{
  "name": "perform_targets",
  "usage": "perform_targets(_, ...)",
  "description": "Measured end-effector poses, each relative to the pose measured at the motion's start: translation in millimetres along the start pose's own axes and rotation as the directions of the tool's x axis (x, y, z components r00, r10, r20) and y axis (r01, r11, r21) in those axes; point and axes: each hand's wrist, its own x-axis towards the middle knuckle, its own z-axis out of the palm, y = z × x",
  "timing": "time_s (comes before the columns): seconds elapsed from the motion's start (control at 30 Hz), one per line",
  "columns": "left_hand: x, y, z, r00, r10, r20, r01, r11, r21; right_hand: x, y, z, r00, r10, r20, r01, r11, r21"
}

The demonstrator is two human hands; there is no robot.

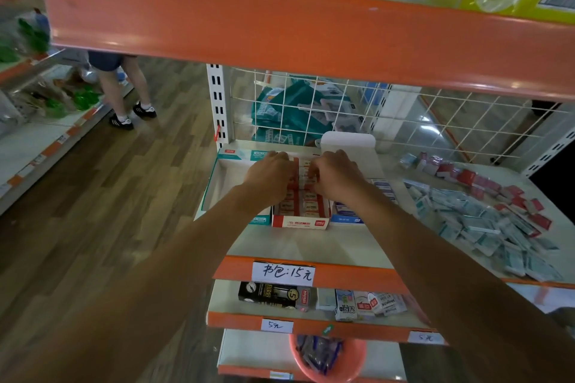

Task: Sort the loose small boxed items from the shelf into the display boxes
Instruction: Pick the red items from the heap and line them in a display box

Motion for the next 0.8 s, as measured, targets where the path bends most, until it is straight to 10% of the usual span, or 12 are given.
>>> perform_targets(0.47,7.7,11.2,-15.5,0.996,0.010,0.088,-0.014,0.999,0.050,0.2,0.0,0.9,1.000,0.018,-0.014,-0.018,0.999,0.049)
perform_targets(0.8,28.5,71.7,-23.3,0.990,0.100,-0.097,-0.093,0.993,0.070,-37.1,63.5,-17.7,0.970,0.137,-0.200,-0.135,0.991,0.024)
